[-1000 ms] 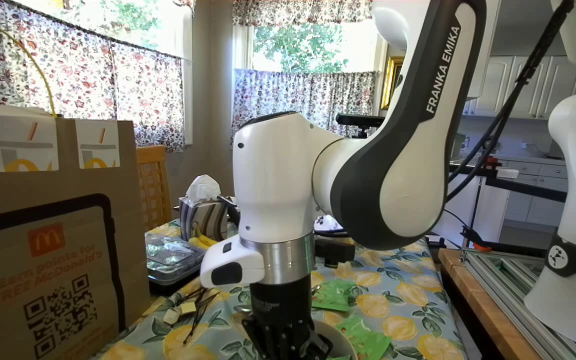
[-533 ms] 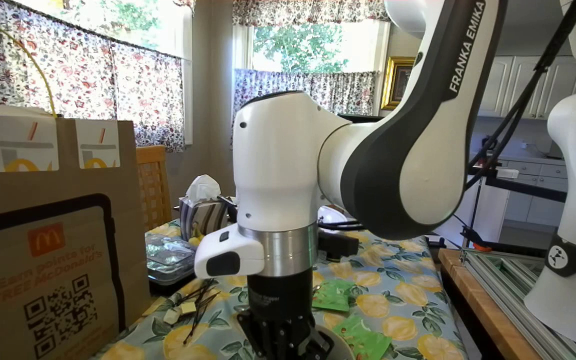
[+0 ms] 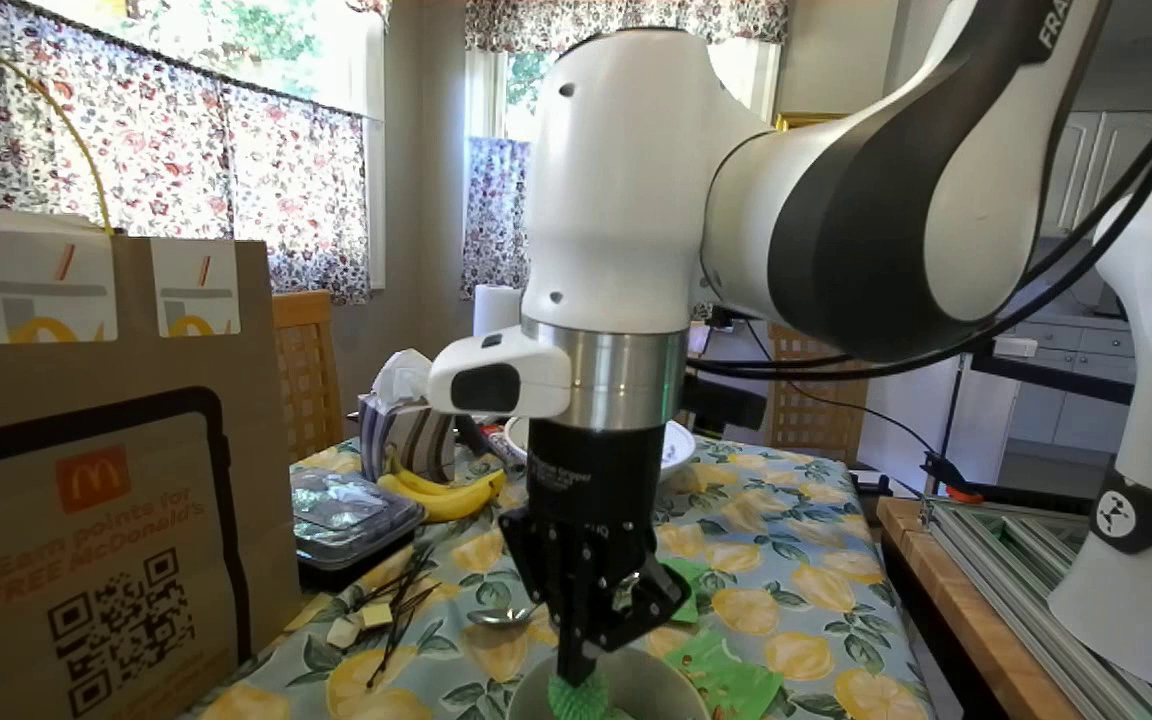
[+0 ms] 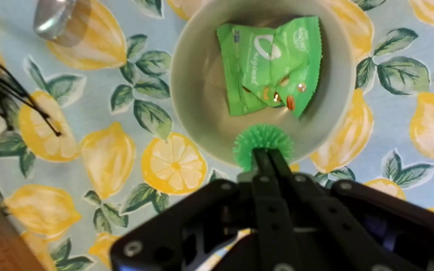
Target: Put the green toy on the silver spoon then place the toy back in the bowl.
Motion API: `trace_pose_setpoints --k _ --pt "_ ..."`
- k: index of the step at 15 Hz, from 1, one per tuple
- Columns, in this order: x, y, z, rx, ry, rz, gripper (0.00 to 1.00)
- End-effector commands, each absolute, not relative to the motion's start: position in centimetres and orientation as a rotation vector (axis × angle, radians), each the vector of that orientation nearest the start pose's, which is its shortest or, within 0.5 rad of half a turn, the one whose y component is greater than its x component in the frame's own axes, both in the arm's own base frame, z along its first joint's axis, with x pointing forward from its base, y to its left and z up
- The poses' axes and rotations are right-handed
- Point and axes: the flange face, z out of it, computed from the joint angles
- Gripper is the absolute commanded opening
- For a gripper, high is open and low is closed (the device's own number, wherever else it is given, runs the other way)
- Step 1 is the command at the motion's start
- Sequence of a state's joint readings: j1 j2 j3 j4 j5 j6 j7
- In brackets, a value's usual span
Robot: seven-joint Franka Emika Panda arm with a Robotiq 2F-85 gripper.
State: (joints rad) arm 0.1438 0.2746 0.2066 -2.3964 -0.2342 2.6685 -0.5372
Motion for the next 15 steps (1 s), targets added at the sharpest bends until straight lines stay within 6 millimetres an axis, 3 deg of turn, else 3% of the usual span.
trace_pose_setpoints --k 1,3,4,6,11,15 --pt "45.2 14.3 22.9 -2.894 -1.479 -0.039 0.01" --pt "45.2 11.4 23.4 -2.962 -1.347 -0.067 0.01" --pt "46.3 13.6 22.7 -2.898 -1.44 -0.036 0.01" --pt "46.4 12.7 23.0 -2.914 -1.417 -0.04 0.04" --pt "46.2 13.5 22.9 -2.899 -1.438 -0.039 0.04" --pt "47.7 10.1 23.4 -2.974 -1.204 -0.083 0.01"
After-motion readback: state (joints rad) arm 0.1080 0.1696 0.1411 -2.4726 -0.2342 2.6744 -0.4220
